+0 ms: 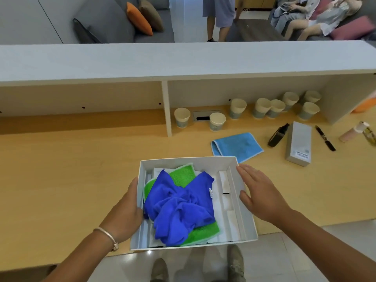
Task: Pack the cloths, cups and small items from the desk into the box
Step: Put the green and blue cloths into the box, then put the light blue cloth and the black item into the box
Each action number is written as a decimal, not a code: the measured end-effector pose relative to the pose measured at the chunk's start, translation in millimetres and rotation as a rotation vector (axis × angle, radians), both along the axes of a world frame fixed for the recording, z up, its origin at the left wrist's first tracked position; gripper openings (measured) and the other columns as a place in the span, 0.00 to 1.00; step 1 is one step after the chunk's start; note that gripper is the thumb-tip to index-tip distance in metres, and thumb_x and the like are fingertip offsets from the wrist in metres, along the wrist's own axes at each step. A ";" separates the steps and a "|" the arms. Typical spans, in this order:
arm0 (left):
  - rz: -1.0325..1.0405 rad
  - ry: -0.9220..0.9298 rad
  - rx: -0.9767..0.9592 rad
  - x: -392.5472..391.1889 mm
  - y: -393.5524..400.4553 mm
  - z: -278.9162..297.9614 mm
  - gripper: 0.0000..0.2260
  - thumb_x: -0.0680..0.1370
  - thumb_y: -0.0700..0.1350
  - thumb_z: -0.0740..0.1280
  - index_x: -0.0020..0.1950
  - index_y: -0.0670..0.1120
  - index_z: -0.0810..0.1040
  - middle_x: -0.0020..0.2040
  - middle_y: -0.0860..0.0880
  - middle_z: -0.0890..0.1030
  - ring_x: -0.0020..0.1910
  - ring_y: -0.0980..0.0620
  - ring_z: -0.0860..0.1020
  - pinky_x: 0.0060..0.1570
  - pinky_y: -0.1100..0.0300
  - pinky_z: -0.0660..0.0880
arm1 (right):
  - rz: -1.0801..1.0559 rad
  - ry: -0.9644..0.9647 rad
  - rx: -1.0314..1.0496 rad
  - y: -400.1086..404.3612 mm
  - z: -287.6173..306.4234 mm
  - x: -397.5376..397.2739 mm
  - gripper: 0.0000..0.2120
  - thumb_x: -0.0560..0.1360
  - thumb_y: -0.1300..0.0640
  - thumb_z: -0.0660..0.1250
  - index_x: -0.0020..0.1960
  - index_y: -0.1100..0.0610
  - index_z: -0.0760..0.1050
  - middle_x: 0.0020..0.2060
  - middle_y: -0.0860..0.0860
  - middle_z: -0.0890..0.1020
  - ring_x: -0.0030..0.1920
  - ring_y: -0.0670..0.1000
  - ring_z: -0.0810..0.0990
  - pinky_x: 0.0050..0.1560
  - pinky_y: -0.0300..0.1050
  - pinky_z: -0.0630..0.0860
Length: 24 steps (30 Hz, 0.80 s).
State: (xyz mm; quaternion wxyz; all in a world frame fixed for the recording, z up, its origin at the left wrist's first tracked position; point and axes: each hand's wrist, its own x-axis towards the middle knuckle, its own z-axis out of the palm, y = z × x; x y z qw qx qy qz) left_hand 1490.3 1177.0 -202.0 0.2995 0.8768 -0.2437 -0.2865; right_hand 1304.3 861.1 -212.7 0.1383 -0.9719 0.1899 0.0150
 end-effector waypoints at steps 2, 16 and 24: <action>0.011 0.005 -0.006 -16.4 -28.8 -0.9 0.36 0.75 0.33 0.60 0.77 0.54 0.47 0.64 0.52 0.73 0.52 0.51 0.77 0.47 0.61 0.73 | -0.001 -0.014 0.022 -29.8 -0.3 -16.3 0.33 0.75 0.54 0.63 0.77 0.54 0.56 0.75 0.49 0.62 0.75 0.49 0.56 0.75 0.50 0.54; 0.102 0.055 0.030 -101.0 -167.4 -8.2 0.35 0.76 0.35 0.60 0.76 0.58 0.47 0.56 0.59 0.75 0.44 0.58 0.80 0.38 0.68 0.74 | 0.026 -0.031 0.101 -184.3 -0.4 -85.3 0.35 0.72 0.52 0.68 0.75 0.52 0.59 0.73 0.49 0.66 0.72 0.50 0.63 0.68 0.44 0.56; 0.165 -0.224 -0.054 -54.7 -189.2 15.2 0.32 0.75 0.48 0.70 0.75 0.55 0.58 0.69 0.52 0.66 0.63 0.53 0.71 0.58 0.50 0.74 | -0.051 -0.158 0.221 -202.9 10.4 -59.8 0.34 0.73 0.34 0.58 0.75 0.47 0.60 0.73 0.44 0.65 0.72 0.46 0.63 0.67 0.45 0.63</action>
